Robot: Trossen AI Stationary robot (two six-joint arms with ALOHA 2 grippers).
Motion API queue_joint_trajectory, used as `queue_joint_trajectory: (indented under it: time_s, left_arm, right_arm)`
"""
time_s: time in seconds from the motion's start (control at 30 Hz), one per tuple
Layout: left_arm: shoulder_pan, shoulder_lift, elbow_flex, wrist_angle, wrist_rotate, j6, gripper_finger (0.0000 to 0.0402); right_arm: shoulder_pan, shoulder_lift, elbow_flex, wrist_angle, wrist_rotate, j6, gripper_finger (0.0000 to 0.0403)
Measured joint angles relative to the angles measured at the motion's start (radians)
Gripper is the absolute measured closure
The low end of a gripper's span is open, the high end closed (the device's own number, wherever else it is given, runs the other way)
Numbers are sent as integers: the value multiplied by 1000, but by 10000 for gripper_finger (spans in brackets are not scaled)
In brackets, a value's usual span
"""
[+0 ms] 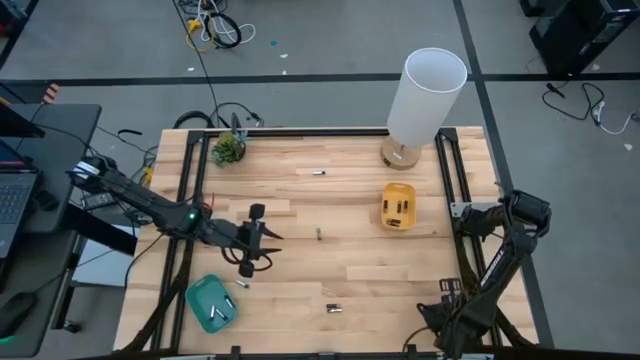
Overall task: Sort batteries
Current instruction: Put the black battery into the yellow bin
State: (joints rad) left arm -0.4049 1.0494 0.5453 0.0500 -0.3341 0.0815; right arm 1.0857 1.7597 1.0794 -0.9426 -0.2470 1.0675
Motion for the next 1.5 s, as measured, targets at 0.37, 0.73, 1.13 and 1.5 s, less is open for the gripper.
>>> queue_joint_trajectory:
  time_s: [0.37,0.73,1.13,1.5]
  left_arm:
    - [2,86,-1,-19,-12,-35,250]
    - [44,98,-1,-13,-14,-31,250]
    - [45,98,-1,-17,-12,-36,250]
    - [45,98,-1,-13,-7,-37,250]
  right_arm:
    - [3,97,-21,0,-1,-123,252]
    - [-28,75,-26,-4,6,-120,389]
    - [-132,31,50,-46,370,55,391]
    - [-365,-94,62,-281,816,161,389]
